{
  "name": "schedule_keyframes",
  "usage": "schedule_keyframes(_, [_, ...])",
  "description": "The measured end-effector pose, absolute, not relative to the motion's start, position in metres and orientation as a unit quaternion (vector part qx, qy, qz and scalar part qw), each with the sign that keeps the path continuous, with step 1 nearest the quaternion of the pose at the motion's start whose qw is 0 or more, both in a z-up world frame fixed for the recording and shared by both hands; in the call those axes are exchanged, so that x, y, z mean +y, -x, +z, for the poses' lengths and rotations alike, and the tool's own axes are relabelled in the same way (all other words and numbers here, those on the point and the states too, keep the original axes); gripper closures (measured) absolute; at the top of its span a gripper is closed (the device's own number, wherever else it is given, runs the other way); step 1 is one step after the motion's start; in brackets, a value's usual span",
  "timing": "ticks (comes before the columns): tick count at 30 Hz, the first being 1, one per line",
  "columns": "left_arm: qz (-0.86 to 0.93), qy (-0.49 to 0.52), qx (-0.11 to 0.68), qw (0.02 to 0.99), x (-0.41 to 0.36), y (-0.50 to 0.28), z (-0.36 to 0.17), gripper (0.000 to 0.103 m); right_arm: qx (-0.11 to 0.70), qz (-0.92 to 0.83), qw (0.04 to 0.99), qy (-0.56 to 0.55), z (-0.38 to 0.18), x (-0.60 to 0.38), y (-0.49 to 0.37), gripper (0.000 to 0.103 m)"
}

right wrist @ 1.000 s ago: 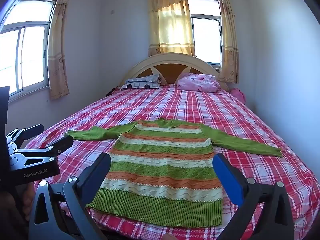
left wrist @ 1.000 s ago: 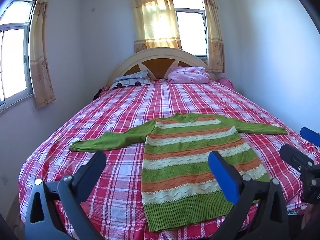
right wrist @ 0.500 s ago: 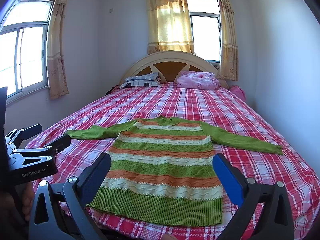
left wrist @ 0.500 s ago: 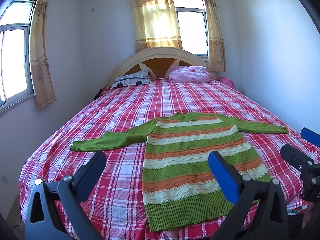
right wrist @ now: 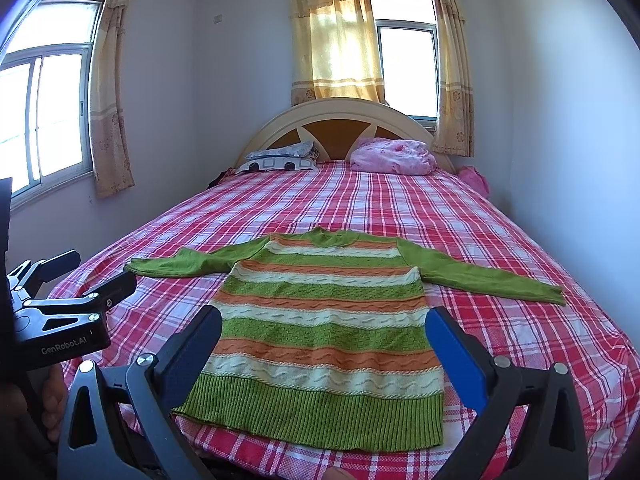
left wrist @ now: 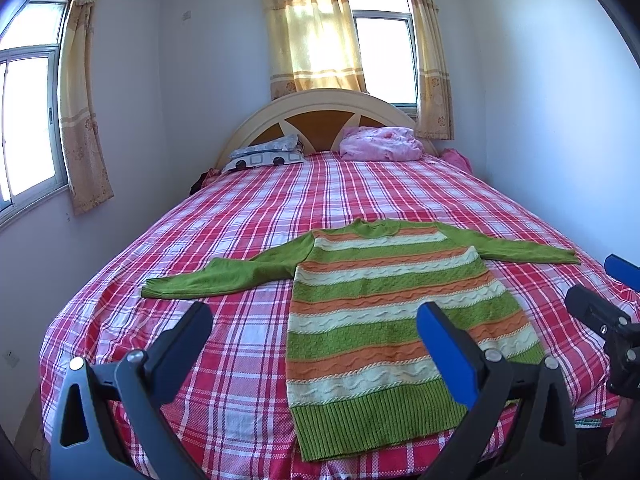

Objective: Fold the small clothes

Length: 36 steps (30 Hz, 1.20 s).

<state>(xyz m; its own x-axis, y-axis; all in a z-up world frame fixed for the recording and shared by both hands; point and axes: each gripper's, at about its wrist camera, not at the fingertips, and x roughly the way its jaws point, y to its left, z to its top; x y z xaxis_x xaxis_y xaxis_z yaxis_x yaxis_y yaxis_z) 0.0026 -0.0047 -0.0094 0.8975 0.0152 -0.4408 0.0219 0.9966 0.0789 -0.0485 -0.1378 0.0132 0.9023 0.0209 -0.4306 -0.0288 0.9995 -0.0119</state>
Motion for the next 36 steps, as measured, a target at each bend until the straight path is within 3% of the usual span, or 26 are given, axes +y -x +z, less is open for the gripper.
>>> schedule_keyframes(36, [0.003, -0.045, 0.229, 0.972, -0.0022, -0.0063, -0.0131, 0.000, 0.238, 0.012, 0.971, 0.005, 0.0049, -0.1412, 0.0417, 0.001])
